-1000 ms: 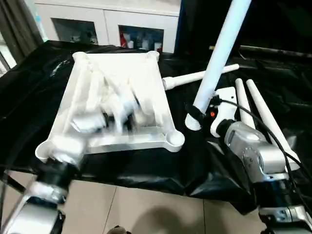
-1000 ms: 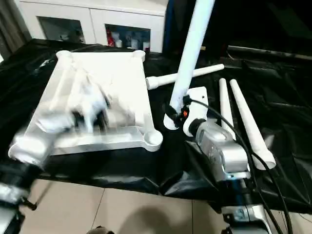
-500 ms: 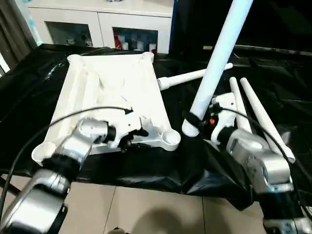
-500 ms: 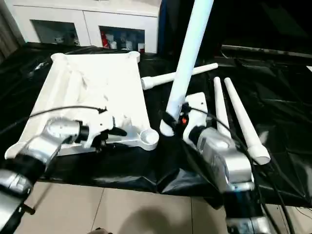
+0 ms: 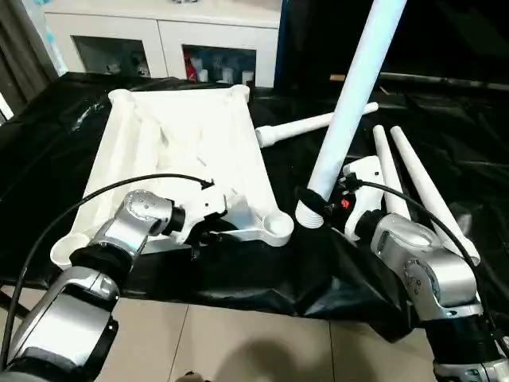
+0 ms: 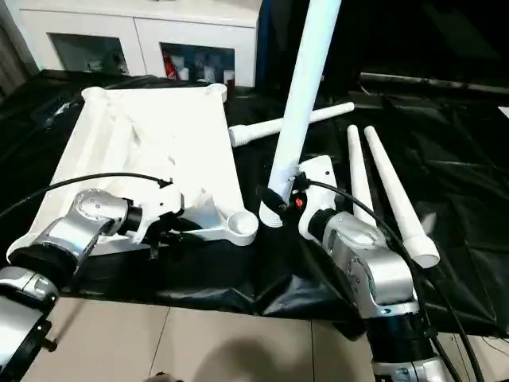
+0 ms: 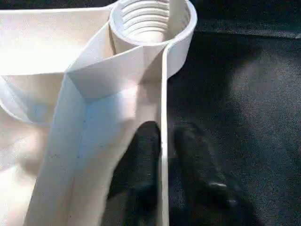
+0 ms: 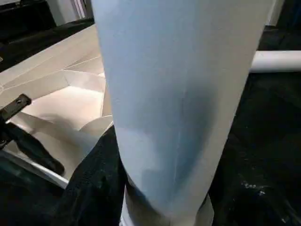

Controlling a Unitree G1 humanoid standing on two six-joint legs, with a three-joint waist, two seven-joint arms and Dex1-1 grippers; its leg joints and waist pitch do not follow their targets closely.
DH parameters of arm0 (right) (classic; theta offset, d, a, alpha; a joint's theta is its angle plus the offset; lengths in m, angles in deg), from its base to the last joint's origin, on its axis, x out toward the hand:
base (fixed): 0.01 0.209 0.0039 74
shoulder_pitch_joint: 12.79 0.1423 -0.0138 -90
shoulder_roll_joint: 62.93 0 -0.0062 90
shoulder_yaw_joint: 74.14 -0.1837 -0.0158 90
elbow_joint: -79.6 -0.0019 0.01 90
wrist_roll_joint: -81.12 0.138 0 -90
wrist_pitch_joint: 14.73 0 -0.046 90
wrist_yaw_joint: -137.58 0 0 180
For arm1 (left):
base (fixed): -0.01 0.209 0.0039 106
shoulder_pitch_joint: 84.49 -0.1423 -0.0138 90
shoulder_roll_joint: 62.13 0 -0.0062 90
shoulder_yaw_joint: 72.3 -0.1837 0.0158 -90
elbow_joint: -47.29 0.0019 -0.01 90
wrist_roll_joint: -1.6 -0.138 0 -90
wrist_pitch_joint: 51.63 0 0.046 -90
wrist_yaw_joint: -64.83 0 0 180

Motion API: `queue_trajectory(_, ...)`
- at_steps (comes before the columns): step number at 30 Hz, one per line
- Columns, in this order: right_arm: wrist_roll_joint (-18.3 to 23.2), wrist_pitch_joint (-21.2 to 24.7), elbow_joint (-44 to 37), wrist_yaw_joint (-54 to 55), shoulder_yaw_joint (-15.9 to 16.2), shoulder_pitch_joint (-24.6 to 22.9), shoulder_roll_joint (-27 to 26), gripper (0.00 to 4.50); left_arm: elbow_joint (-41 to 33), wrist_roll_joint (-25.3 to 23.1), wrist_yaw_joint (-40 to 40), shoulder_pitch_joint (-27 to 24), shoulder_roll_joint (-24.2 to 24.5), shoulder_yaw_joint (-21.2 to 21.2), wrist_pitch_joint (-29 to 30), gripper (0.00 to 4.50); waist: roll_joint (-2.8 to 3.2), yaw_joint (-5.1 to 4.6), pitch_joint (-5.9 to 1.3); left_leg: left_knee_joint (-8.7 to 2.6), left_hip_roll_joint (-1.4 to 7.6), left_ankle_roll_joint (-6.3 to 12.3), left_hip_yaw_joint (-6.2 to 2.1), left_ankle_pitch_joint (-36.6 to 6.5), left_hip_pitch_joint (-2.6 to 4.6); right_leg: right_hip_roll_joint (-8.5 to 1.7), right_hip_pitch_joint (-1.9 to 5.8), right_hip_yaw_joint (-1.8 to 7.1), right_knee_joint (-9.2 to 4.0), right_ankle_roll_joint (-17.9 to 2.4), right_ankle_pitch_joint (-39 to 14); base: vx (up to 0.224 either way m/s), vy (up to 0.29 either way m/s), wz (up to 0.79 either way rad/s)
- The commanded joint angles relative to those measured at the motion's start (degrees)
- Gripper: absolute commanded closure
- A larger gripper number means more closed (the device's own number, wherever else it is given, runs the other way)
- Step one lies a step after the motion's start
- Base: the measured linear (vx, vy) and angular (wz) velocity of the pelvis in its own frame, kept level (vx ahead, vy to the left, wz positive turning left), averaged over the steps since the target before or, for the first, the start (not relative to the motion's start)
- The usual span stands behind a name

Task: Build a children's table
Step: Pick table leg, then insert table leg to table base

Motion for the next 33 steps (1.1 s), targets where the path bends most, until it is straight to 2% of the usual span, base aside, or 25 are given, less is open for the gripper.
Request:
queue_trajectory(1,-0.21,0.44,-1.5,-0.51,0.33,0.3,0.24,2.57,0.82,-0.98,0.43,1.11,0.18,0.49,-0.43,3.96,0.39,0.19,-4.13,-3.85,1.85,-0.75,-0.59,-8.87,0.96,-4.1,2.96,3.02,-4.2,-13.71,1.48,0.0,0.0,0.0)
queue_trajectory(5,-0.43,0.22,-1.07,-0.67,0.45,0.57,0.17,2.57,1.86,-1.34,0.56,1.55,0.31,0.68,-1.23,4.24,0.63,0.2,-4.17,-3.82,1.82,-0.68,-0.62,-8.52,0.93,-4.13,3.0,3.01,-4.17,-13.82,2.33,0.0,0.0,0.0)
queue_trajectory(7,-0.46,0.22,-1.12,-0.7,0.43,0.64,0.14,2.57,2.14,-1.62,0.88,1.42,0.38,0.73,-1.53,4.47,0.53,0.16,-4.14,-3.84,1.8,-0.78,-0.6,-8.93,0.95,-4.1,3.0,3.03,-4.25,-13.84,2.11,0.0,0.0,0.0)
queue_trajectory(13,-0.58,-0.01,-0.69,-0.87,0.27,0.96,0.18,2.57,2.68,-1.93,0.9,1.15,0.33,0.74,-1.92,4.5,0.44,0.13,-4.08,-3.92,1.84,-0.94,-0.61,-9.57,0.97,-4.12,2.99,3.03,-4.31,-13.91,1.34,0.0,0.0,0.0)
queue_trajectory(17,-0.52,0.02,-0.59,-0.73,0.24,1.18,-0.11,2.57,2.79,-1.72,0.75,0.9,0.42,1.56,-1.96,4.5,0.83,0.1,-4.08,-3.95,1.92,-1.16,-0.68,-9.83,1.02,-4.14,2.9,3.03,-4.3,-13.86,1.2,0.0,0.0,0.0)
queue_trajectory(20,-0.37,0.26,-0.69,-0.02,-0.08,1.29,-0.56,2.57,1.29,-0.25,-0.44,0.32,-0.07,3.08,-0.01,4.5,0.74,0.05,-4.09,-3.97,1.94,-1.35,-0.64,-10.24,1.08,-4.14,2.92,3.04,-4.21,-14.26,1.63,0.0,0.0,0.0)
queue_trajectory(21,-0.1,0.66,-0.85,0.4,-0.31,1.24,-0.93,2.57,0.09,0.34,-1.75,-0.23,-0.49,3.73,1.55,4.5,0.79,0.02,-4.07,-4.01,2.03,-1.36,-0.65,-10.35,1.07,-4.19,2.89,3.03,-4.18,-14.41,1.61,0.0,0.0,0.0)
queue_trajectory(23,0.53,1.57,-1.13,0.73,-0.52,1.15,-1.49,2.57,-3.31,1.69,-3.12,-1.74,-1.51,4.64,5.07,4.5,0.35,-0.02,-3.94,-4.02,1.96,-0.95,-0.58,-10.64,1.06,-4.16,2.85,3.03,-4.39,-14.47,0.34,0.0,0.0,0.0)
queue_trajectory(25,0.68,2.11,-1.12,0.29,-0.05,1.21,-1.54,2.57,-7.58,2.96,-3.51,-3.59,-2.52,5.03,8.18,4.5,0.26,-0.11,-3.9,-4.1,2.07,-0.6,-0.6,-9.74,0.86,-4.21,2.95,3.02,-4.29,-14.39,0.08,0.0,0.0,0.0)
queue_trajectory(26,0.71,2.32,-0.92,-0.14,0.29,1.42,-1.48,2.57,-9.96,3.3,-3.74,-4.53,-3.01,5.02,10.18,4.5,-0.03,-0.14,-3.97,-4.03,2.15,-0.22,-0.5,-9.01,0.9,-4.2,2.97,3.07,-4.26,-14.43,0.42,0.0,0.0,0.0)
queue_trajectory(27,0.78,2.46,-0.67,-0.61,0.59,1.73,-1.46,2.57,-11.91,3.29,-4.27,-5.29,-3.39,4.89,11.63,4.5,0.18,0.01,-4.04,-3.94,2.1,0.12,-0.51,-8.22,0.83,-4.21,2.94,3.06,-4.18,-14.2,0.59,0.0,0.0,0.0)
queue_trajectory(28,0.95,2.71,-0.37,-1.02,0.81,2.2,-1.54,2.57,-13.87,3.09,-4.86,-6.06,-3.73,4.63,12.92,4.5,-0.04,-0.07,-4.0,-3.93,2.08,0.3,-0.43,-8.05,0.86,-4.15,2.84,3.08,-4.24,-14.15,0.64,0.0,0.0,0.0)
queue_trajectory(30,1.03,2.93,0.05,-1.47,1.05,2.82,-1.61,2.57,-15.83,2.8,-5.37,-6.9,-4.04,4.3,13.96,4.5,0.02,-0.05,-3.99,-3.88,1.96,0.59,-0.44,-7.38,0.69,-4.13,2.93,3.07,-4.27,-13.74,0.37,0.0,0.0,0.0)
queue_trajectory(31,0.54,2.71,1.27,-2.02,1.5,3.9,-1.6,2.57,-18.14,2.58,-5.7,-7.91,-4.45,3.89,14.83,4.5,-0.29,-0.11,-3.95,-3.89,1.95,0.82,-0.36,-7.34,0.74,-4.07,2.83,3.07,-4.41,-13.35,-0.59,0.0,0.0,0.0)
queue_trajectory(33,-0.28,1.7,3.61,-2.63,1.85,5.26,-1.71,2.57,-19.86,2.43,-6.3,-8.6,-4.94,3.77,15.72,4.5,-0.18,-0.16,-3.95,-3.88,1.97,0.69,-0.41,-7.27,0.75,-4.06,2.71,3.06,-4.34,-13.18,-1.39,0.0,0.0,0.0)
